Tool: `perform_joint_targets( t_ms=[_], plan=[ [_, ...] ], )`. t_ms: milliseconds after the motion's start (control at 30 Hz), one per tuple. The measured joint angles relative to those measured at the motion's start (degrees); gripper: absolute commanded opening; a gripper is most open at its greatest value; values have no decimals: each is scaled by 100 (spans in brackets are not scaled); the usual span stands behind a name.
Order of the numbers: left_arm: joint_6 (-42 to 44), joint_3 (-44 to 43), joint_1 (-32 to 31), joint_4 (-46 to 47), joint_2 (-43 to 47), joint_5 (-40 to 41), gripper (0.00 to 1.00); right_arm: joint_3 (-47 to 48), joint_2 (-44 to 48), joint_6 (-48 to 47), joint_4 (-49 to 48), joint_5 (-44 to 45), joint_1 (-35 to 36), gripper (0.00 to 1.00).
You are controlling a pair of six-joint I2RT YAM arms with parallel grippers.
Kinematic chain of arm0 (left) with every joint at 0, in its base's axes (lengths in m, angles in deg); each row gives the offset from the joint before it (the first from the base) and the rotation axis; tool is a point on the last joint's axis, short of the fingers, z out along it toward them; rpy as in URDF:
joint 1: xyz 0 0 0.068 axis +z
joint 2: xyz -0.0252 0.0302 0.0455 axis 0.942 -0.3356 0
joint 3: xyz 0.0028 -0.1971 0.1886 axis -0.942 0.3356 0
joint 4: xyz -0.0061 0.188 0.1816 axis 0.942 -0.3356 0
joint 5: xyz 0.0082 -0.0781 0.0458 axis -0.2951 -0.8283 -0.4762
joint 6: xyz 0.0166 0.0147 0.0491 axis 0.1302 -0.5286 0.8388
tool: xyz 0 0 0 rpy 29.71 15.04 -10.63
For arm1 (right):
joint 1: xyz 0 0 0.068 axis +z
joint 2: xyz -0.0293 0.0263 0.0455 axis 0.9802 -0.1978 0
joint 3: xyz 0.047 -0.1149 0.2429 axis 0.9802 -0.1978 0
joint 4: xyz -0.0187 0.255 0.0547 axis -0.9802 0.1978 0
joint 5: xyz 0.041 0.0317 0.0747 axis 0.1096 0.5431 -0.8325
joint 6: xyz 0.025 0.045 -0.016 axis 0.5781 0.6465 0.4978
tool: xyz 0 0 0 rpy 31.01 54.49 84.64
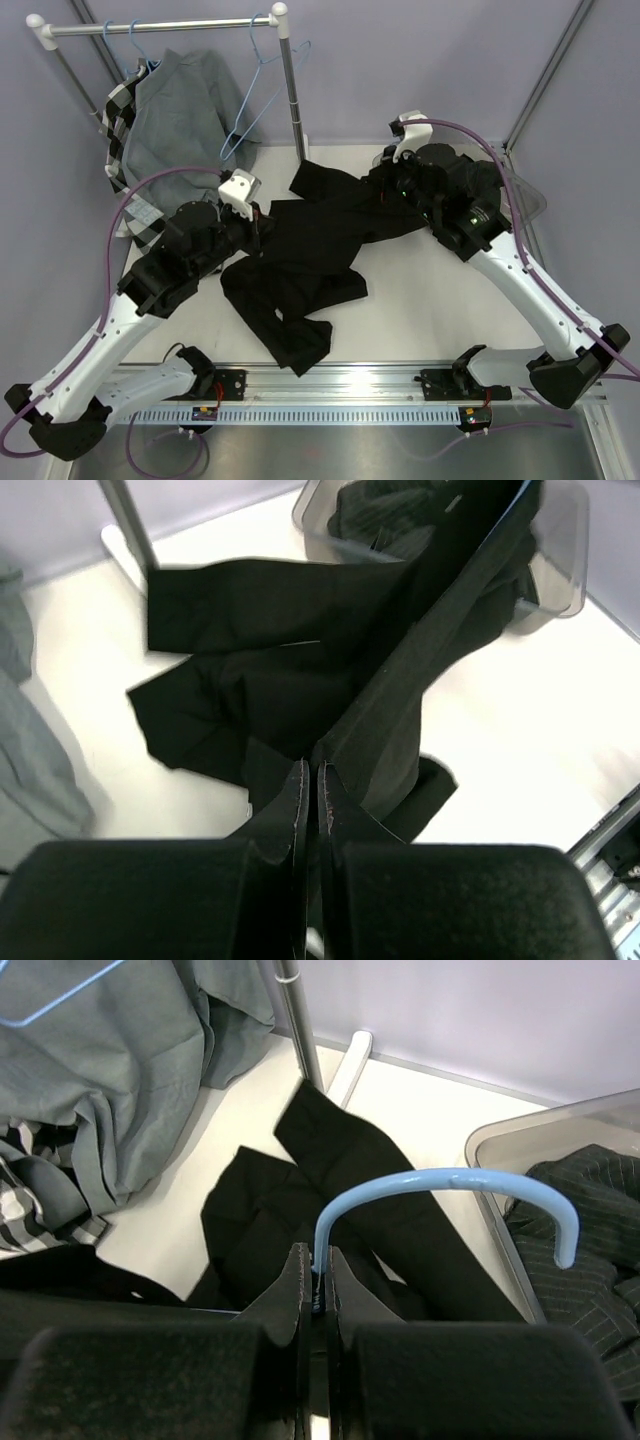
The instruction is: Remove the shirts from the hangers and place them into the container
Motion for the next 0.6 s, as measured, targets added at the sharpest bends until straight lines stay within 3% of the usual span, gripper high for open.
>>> perform_joint_targets(
  t_ms=[367, 600],
  plan=[
    [-245, 796, 2, -389, 1032, 527, 0, 2, 251, 352, 313, 247, -149, 0],
    [-448, 887, 9, -442, 977, 96, 0, 2, 341, 435, 293, 138, -212, 0]
  ],
)
